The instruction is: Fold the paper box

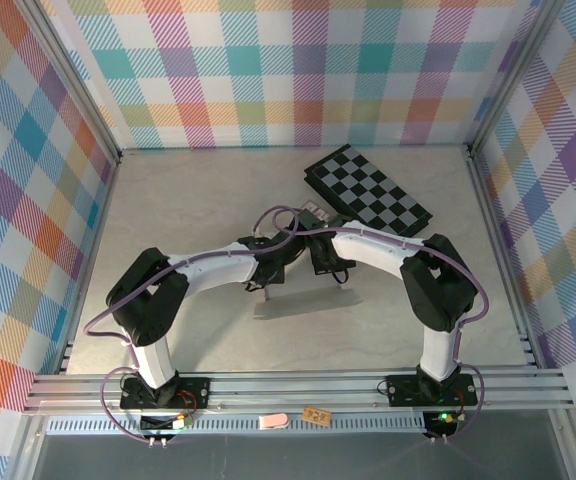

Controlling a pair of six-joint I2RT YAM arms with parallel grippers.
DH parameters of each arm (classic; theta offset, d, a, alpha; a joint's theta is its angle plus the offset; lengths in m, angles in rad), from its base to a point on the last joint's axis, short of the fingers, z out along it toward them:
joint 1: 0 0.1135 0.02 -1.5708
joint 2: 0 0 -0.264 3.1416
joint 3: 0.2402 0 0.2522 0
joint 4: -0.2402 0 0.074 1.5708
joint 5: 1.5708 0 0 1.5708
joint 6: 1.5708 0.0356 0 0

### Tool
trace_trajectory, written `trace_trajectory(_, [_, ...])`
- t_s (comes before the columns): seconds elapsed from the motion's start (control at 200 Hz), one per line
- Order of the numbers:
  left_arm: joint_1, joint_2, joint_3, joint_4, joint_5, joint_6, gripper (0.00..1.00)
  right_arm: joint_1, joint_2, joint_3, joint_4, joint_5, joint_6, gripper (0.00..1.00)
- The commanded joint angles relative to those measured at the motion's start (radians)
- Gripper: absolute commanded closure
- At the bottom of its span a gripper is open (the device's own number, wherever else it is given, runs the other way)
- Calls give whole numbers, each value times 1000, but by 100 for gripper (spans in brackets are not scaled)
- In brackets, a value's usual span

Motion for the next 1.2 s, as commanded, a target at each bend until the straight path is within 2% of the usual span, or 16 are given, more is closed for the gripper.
trace_trajectory(0.0, [-1,62,-29,-196,-95,28,91,38,20,23,-75,125,28,100])
trace_trajectory(0.15, [10,6,-41,-123,-7,26,68,40,19,19,-69,123,24,100])
trace_trajectory(0.23, [16,-13,-48,-89,40,29,62,41,17,19,-67,123,23,100])
trace_trajectory(0.32, [28,-21,-66,-58,87,22,61,41,17,19,-67,123,21,100])
trace_trajectory(0.55, [33,8,-95,-50,130,-12,67,41,15,17,-68,123,20,100])
trace_trajectory(0.63, [33,24,-107,-39,142,-20,82,43,13,17,-64,123,21,100])
trace_trajectory(0.665, [32,33,-105,-48,131,-24,94,42,13,18,-65,123,21,100])
trace_trajectory(0.675, [31,36,-105,-49,127,-26,100,42,13,18,-66,124,21,100])
trace_trajectory(0.92, [12,85,-73,-182,-12,-1,100,49,-1,8,-55,133,21,100])
trace_trajectory(1.04, [8,40,-43,-200,-8,6,100,62,-10,-4,-38,144,21,100])
trace_trajectory(1.11, [7,4,-9,-208,14,15,72,68,-17,-8,-34,153,24,100])
trace_trajectory(1.195, [14,-56,9,-182,62,19,59,76,-31,-16,-26,161,32,100])
